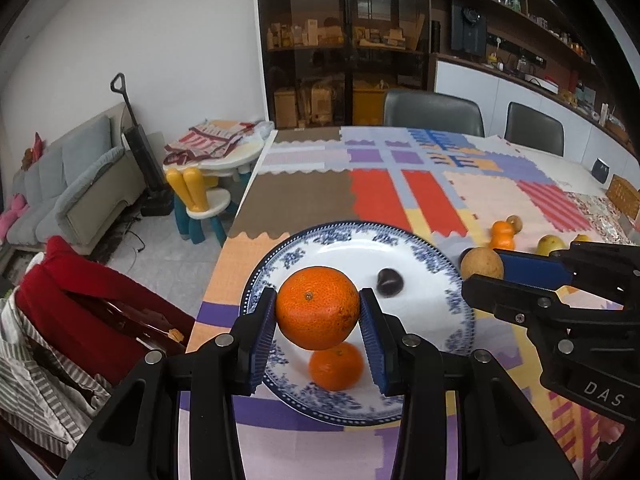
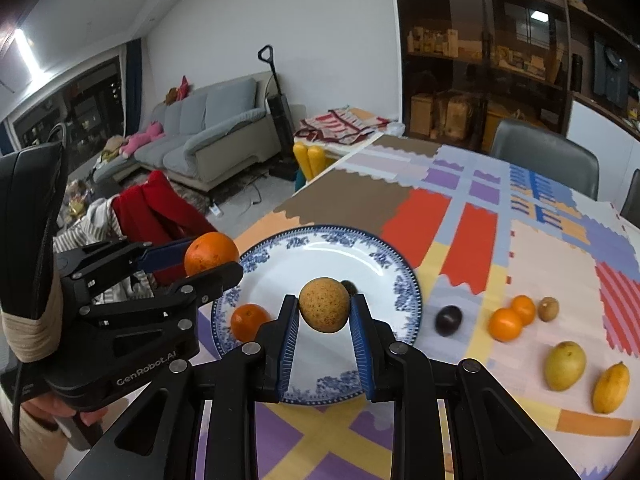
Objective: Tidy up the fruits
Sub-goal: 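Carry mandarin and brown fruit onto the plate and open both grippers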
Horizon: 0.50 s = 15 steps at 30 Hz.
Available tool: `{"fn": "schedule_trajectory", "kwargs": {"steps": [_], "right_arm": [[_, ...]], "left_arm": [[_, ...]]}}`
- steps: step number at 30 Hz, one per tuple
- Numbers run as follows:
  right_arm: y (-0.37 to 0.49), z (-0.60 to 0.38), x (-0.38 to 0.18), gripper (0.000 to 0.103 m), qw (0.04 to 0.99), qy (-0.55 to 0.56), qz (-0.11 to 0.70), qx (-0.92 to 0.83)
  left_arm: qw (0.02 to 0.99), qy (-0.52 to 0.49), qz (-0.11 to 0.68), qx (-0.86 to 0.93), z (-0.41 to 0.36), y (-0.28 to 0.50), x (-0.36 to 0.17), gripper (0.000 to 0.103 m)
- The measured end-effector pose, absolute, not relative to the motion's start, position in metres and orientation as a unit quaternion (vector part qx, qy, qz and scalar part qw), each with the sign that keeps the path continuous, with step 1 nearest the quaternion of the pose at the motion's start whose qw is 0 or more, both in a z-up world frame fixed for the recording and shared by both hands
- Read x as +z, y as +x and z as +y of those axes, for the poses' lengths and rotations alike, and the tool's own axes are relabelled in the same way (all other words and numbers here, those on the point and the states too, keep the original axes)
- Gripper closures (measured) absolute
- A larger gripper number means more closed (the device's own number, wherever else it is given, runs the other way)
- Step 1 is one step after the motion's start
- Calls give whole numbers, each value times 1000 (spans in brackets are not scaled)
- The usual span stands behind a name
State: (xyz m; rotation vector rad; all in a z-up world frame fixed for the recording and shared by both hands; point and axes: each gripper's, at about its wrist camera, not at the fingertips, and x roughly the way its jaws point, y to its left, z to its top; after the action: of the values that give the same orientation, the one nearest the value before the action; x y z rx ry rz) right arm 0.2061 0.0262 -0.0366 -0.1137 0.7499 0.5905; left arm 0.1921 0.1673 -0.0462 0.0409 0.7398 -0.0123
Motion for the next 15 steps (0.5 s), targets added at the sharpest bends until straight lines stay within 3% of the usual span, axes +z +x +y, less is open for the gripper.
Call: {"fn": "schedule_trajectory", "kwargs": {"steps": [15], "right_arm": [[247, 45, -88, 76, 857, -40, 440, 266]], "left_arm": [[899, 23, 437, -29, 182, 238, -93, 63]]}}
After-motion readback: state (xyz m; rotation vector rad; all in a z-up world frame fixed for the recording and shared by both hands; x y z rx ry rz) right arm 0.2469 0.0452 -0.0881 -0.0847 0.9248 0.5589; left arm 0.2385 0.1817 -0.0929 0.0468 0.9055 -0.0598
